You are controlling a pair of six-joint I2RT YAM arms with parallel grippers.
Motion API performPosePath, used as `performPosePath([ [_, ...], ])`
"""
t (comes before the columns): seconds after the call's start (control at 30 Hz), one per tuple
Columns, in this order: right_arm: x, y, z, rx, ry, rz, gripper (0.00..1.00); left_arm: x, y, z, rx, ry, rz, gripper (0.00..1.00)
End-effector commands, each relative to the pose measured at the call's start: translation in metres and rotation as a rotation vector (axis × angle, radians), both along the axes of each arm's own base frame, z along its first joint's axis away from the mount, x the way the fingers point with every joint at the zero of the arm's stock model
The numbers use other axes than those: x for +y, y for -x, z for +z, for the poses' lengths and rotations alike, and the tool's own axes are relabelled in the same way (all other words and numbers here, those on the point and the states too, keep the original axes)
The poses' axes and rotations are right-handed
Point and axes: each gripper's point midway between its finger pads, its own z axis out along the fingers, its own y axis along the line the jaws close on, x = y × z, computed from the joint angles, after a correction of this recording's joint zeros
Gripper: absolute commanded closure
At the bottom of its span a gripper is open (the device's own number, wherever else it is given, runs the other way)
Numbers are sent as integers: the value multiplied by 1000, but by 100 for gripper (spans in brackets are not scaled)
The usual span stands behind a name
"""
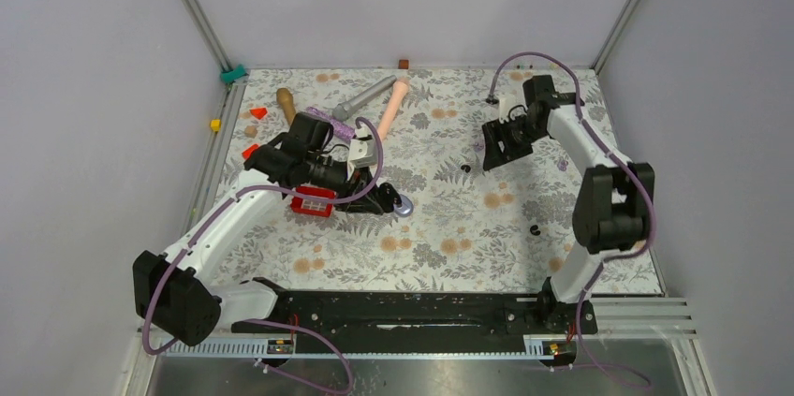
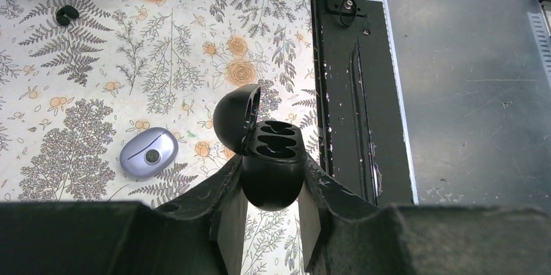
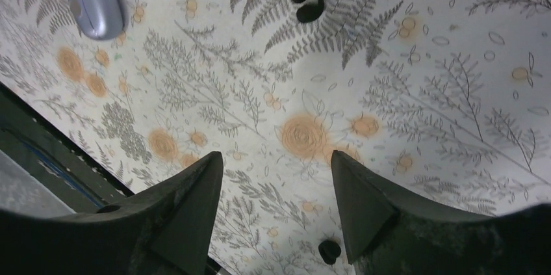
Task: Insert the wireless bluetooth earbuds into the charging case
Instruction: Pick up the earbud from the center of the board.
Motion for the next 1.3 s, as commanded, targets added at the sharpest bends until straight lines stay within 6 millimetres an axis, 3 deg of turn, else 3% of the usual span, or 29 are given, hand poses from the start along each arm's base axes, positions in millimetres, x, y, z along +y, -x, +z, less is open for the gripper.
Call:
performPosePath([
  [0.0,17,-21,-7,142,-80,-64,34,-1,-1,9,-73,33,-9,100],
  [0.13,20,-43,-18,186,-82,-87,40,-1,0,7,-75,32,-14,100],
  [0.3,25,-57,-25,195,-92,-85,41,-1,0,7,-72,33,-16,100],
  [0.6,38,-59,-49,201,-20,-61,45,-1,-1,4,-65,28,-16,100],
  [0.7,40,-62,-55,215,-11,-75,53,-2,-2,3,-60,24,-12,100],
  [0.87,40,-66,-57,216,-10,-83,57,-1,-3,2,-62,18,-8,100],
  [1.1,26,-89,-61,192,94,-206,67,0,-5,0,-64,11,0,100],
  [1.27,16,-98,-68,134,213,-281,60,0,-5,0,-67,8,2,100],
])
